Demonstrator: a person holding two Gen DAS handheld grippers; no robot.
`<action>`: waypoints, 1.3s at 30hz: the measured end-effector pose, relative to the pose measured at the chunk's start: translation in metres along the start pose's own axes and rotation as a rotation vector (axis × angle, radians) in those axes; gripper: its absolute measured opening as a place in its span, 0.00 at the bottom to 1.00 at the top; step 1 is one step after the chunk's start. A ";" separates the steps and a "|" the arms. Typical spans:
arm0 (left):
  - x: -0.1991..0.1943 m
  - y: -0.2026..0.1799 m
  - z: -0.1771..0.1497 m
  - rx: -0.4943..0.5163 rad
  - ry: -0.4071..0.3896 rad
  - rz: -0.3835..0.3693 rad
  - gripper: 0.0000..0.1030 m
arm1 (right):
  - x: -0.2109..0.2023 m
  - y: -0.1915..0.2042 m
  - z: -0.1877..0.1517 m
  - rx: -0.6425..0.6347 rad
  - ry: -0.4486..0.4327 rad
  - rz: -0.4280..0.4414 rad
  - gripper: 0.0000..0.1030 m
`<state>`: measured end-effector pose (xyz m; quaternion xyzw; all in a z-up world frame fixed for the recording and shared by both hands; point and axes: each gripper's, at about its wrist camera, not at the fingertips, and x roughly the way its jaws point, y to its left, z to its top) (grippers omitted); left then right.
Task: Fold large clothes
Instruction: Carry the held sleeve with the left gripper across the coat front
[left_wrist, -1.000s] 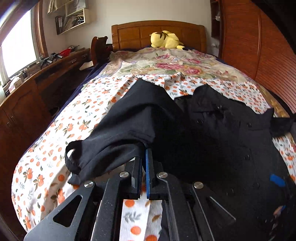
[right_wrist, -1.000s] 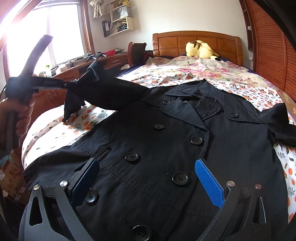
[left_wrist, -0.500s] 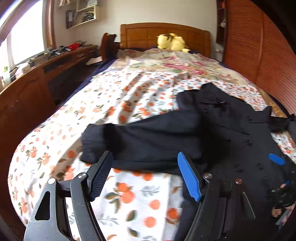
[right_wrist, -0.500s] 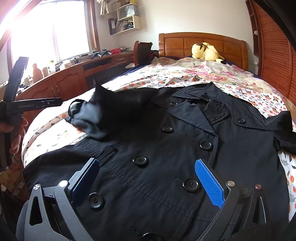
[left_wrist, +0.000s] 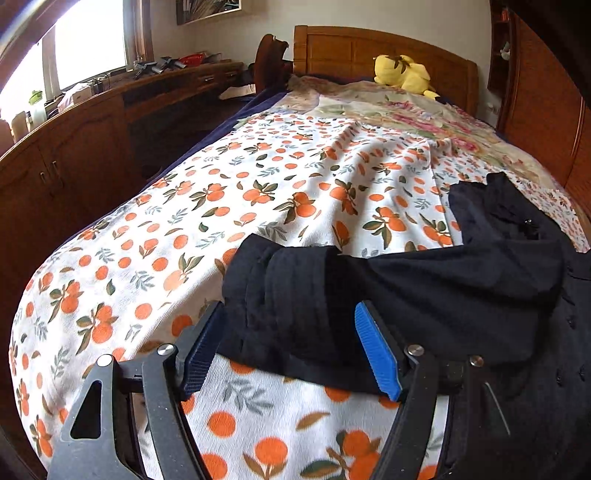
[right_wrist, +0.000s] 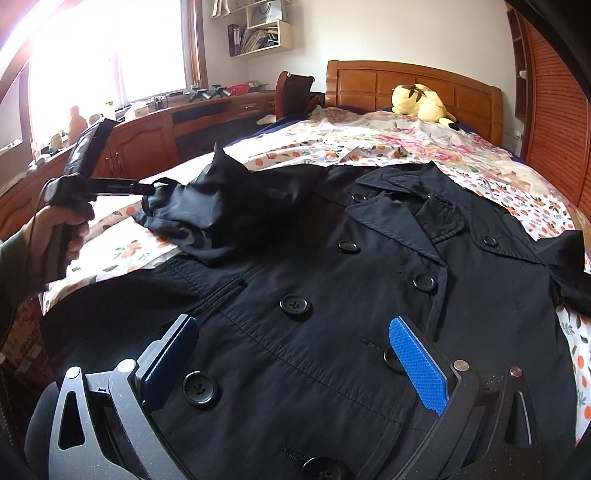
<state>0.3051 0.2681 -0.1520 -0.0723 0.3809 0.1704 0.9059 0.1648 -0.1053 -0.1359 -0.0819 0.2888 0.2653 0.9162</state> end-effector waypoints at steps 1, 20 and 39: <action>0.004 -0.001 0.003 0.002 0.005 -0.005 0.57 | 0.000 0.000 0.000 0.000 0.003 -0.001 1.00; -0.166 -0.162 0.072 0.250 -0.251 -0.095 0.06 | -0.061 -0.030 -0.014 0.024 -0.038 -0.105 1.00; -0.279 -0.244 -0.006 0.427 -0.271 -0.374 0.46 | -0.158 -0.040 -0.018 0.119 -0.094 -0.232 1.00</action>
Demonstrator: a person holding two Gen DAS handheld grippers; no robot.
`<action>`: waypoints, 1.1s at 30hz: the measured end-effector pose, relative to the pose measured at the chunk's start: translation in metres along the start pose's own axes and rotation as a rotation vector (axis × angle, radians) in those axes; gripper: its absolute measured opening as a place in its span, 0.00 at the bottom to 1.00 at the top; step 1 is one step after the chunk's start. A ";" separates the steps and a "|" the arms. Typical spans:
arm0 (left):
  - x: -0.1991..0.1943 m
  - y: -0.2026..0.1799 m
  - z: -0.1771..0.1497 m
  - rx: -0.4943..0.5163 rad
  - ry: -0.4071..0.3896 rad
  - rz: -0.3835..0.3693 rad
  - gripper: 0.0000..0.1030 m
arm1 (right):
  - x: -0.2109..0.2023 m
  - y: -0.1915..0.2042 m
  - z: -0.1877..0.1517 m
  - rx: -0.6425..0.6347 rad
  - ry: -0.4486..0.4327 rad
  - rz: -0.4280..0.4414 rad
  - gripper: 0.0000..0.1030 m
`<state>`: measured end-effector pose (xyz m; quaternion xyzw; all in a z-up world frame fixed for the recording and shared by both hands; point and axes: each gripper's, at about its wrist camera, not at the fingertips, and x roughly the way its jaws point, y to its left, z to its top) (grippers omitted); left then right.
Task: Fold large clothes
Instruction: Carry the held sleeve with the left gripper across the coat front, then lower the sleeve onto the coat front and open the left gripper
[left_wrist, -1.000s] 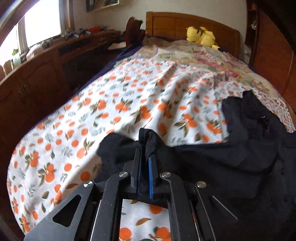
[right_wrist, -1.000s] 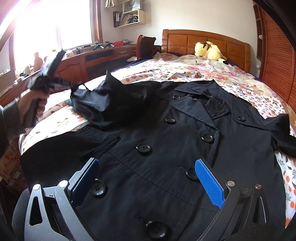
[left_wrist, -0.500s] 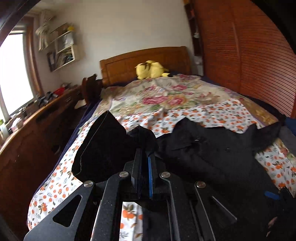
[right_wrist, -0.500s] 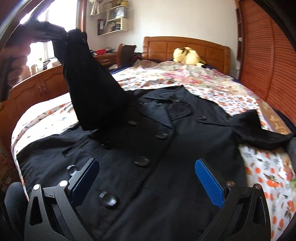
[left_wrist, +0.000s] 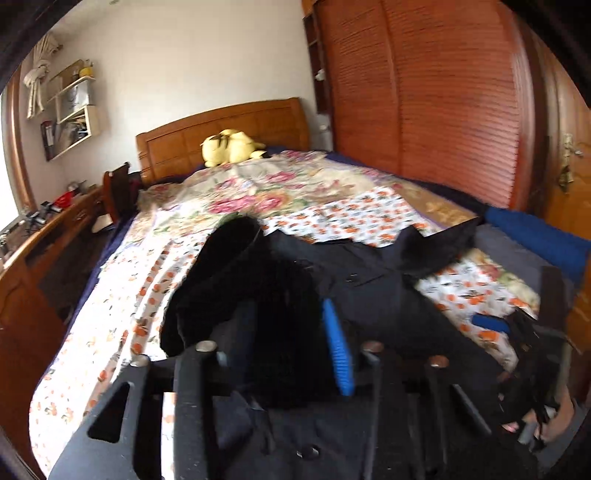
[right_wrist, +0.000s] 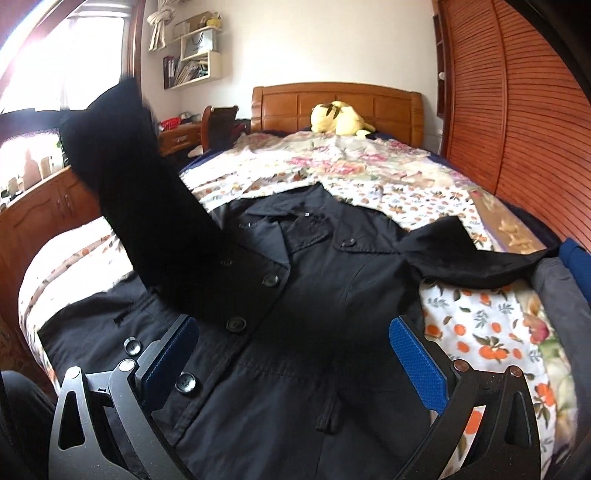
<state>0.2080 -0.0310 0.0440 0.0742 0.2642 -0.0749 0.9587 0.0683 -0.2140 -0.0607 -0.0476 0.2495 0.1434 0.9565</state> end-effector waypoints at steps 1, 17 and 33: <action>-0.004 -0.004 -0.001 0.005 -0.006 -0.009 0.56 | -0.003 -0.001 0.002 0.005 -0.008 -0.003 1.00; -0.031 0.034 -0.075 -0.105 -0.029 0.014 0.76 | 0.005 0.000 0.005 -0.004 0.012 0.014 1.00; -0.002 0.053 -0.144 -0.191 0.013 0.001 0.76 | 0.011 0.021 -0.027 -0.107 0.139 0.083 1.00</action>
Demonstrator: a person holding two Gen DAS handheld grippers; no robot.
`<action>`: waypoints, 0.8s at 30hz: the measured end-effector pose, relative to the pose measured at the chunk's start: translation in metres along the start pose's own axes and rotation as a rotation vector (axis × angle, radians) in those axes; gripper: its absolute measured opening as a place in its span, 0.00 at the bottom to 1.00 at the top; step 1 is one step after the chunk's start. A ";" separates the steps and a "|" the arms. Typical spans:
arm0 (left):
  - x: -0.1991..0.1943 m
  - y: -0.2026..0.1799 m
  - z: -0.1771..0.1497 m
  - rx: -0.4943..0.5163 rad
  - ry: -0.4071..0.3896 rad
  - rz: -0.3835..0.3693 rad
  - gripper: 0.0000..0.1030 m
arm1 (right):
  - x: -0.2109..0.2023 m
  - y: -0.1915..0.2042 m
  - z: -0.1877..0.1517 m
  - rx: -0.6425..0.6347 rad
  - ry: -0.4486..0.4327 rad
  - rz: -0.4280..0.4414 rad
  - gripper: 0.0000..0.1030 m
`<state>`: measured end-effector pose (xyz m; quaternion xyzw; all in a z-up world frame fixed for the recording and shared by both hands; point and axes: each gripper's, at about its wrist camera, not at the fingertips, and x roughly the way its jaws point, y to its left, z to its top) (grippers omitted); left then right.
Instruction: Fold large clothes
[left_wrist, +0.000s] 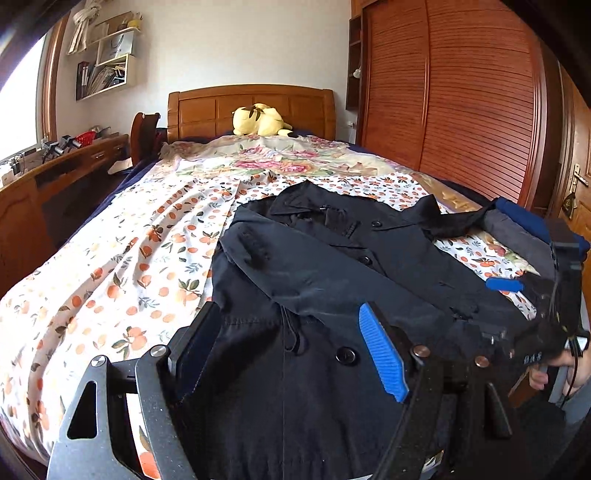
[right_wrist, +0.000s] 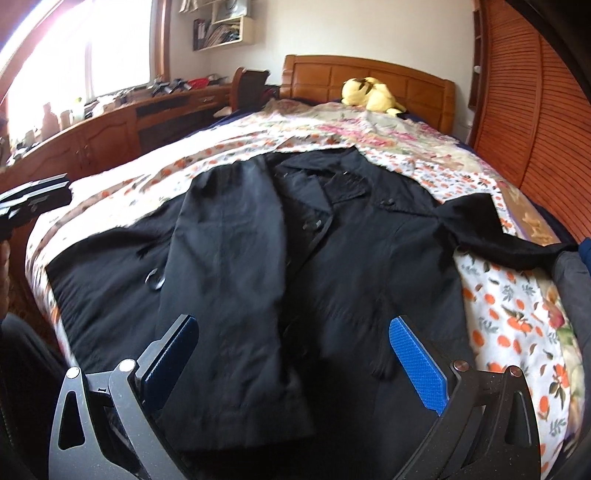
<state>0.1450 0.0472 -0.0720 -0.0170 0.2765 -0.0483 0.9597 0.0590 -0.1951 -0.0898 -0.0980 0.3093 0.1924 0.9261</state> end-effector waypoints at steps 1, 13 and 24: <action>0.001 0.000 -0.002 0.000 0.000 -0.003 0.76 | 0.000 0.002 -0.002 -0.006 0.007 0.008 1.00; 0.007 -0.017 -0.012 0.032 0.013 -0.031 0.76 | 0.007 -0.003 -0.024 -0.006 0.093 0.062 0.93; 0.011 -0.025 -0.009 0.037 0.010 -0.041 0.76 | 0.001 -0.006 -0.028 -0.009 0.103 0.091 0.15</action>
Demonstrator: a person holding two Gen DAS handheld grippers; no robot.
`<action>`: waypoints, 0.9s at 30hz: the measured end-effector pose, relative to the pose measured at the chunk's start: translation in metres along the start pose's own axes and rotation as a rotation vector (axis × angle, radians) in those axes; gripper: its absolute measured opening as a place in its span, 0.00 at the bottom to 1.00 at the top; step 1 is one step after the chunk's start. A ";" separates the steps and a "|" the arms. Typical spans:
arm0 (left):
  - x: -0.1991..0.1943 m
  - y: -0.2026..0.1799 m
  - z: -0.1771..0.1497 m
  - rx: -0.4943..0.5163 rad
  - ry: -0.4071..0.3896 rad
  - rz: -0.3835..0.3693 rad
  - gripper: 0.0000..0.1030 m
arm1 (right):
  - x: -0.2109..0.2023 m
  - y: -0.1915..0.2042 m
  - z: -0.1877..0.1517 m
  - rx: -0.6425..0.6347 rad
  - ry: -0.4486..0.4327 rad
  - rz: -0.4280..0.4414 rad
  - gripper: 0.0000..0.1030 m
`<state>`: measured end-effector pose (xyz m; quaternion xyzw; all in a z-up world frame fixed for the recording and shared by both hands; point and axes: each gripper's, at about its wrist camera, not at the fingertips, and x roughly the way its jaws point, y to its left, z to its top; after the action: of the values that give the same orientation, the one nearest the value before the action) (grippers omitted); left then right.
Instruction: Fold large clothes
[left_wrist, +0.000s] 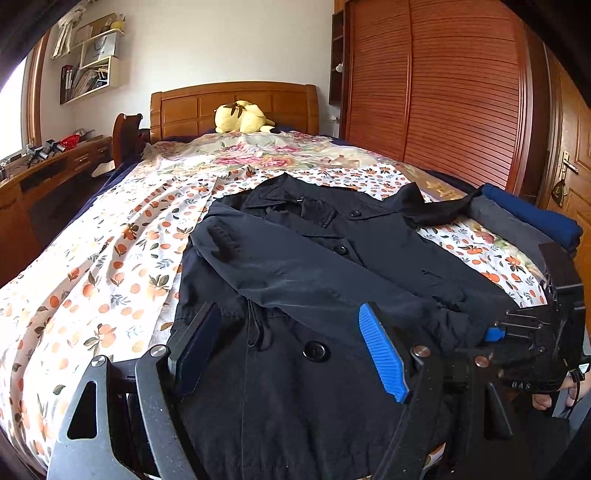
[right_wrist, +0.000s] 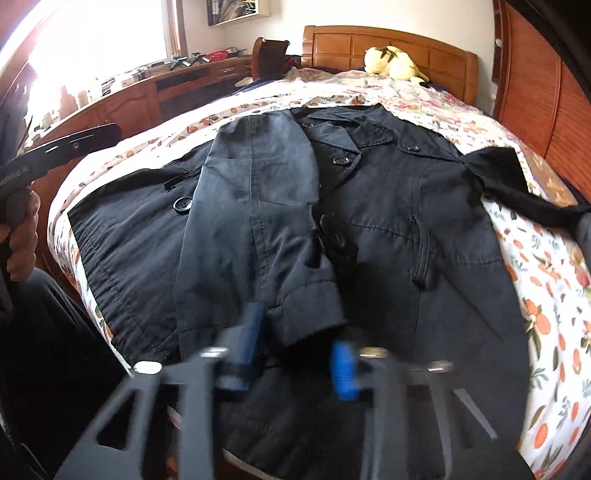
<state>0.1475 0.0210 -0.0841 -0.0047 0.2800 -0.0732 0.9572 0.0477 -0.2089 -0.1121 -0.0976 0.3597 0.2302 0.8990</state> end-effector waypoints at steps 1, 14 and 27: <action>0.001 -0.001 0.001 0.001 0.000 0.001 0.76 | -0.003 0.000 -0.001 -0.004 -0.009 0.004 0.11; 0.002 -0.007 0.006 -0.015 -0.038 -0.003 0.76 | -0.052 -0.041 0.004 -0.011 -0.143 -0.325 0.11; 0.005 -0.015 0.007 -0.010 -0.029 -0.009 0.76 | -0.026 -0.048 0.019 0.037 -0.125 -0.213 0.49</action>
<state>0.1538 0.0054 -0.0800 -0.0117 0.2664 -0.0761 0.9608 0.0663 -0.2534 -0.0800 -0.1042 0.2945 0.1324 0.9407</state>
